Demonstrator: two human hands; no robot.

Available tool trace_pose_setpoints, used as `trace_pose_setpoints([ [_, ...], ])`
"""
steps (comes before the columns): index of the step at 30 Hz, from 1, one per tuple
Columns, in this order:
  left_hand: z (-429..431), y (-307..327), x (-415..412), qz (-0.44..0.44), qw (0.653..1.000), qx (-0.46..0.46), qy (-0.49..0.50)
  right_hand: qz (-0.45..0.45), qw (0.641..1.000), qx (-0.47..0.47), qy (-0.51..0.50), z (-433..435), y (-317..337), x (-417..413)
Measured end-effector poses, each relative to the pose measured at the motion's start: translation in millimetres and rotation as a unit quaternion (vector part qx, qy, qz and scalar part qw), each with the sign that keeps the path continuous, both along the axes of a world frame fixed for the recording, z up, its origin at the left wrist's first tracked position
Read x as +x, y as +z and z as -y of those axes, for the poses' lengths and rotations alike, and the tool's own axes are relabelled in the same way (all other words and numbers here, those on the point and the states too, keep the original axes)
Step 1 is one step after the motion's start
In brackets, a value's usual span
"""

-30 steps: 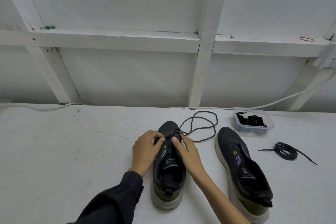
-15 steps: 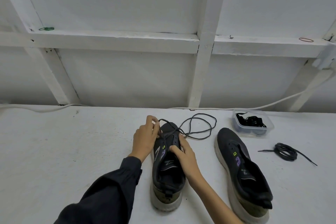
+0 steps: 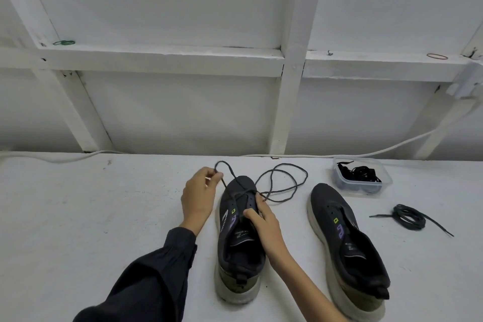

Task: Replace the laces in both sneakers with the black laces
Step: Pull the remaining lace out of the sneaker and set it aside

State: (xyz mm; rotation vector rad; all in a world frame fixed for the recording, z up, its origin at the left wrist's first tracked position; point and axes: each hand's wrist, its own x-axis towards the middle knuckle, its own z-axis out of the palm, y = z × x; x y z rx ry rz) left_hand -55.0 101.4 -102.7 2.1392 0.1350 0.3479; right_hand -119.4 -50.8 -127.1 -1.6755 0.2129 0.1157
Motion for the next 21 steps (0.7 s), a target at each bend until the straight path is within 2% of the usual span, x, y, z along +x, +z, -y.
trace_pose_setpoints([
  [2, 0.8, 5.9, 0.3, 0.017, 0.999, -0.039, 0.020, -0.004, 1.000, 0.001, -0.005, -1.0, -0.9, -0.7],
  [4, 2.2, 4.4, -2.6, 0.002, 0.999, -0.041, 0.006, -0.006, 1.000, 0.005, -0.006, -1.9, -3.7, 0.2],
  [8, 2.3, -13.1, -9.0, -0.092, 0.993, 0.003, -0.070, -0.005, 1.000, 0.001, -0.006, -2.1, -3.8, 0.5],
  [10, 1.0, -22.7, -10.8, -0.106, 0.989, 0.039, -0.097, -0.008, 1.000, 0.004, -0.006, -2.4, -2.0, 0.0],
  [13, -3.2, -20.0, -5.1, -0.090, 0.992, 0.055, -0.072, -0.012, 1.000, 0.008, -0.009, -2.1, -3.1, 0.2],
  [16, -10.0, 0.1, 3.8, -0.015, 0.999, -0.028, 0.023, -0.019, 1.000, 0.011, -0.011, -2.8, -4.4, 0.2],
  [18, -12.8, 9.7, 6.6, 0.022, 0.996, -0.075, 0.050, -0.015, 1.000, 0.008, -0.011, -3.4, -5.7, 0.7],
  [21, -13.1, 6.9, 6.4, -0.010, 0.996, -0.082, 0.022, -0.013, 1.000, 0.007, -0.010, -4.0, -9.3, 1.7],
])
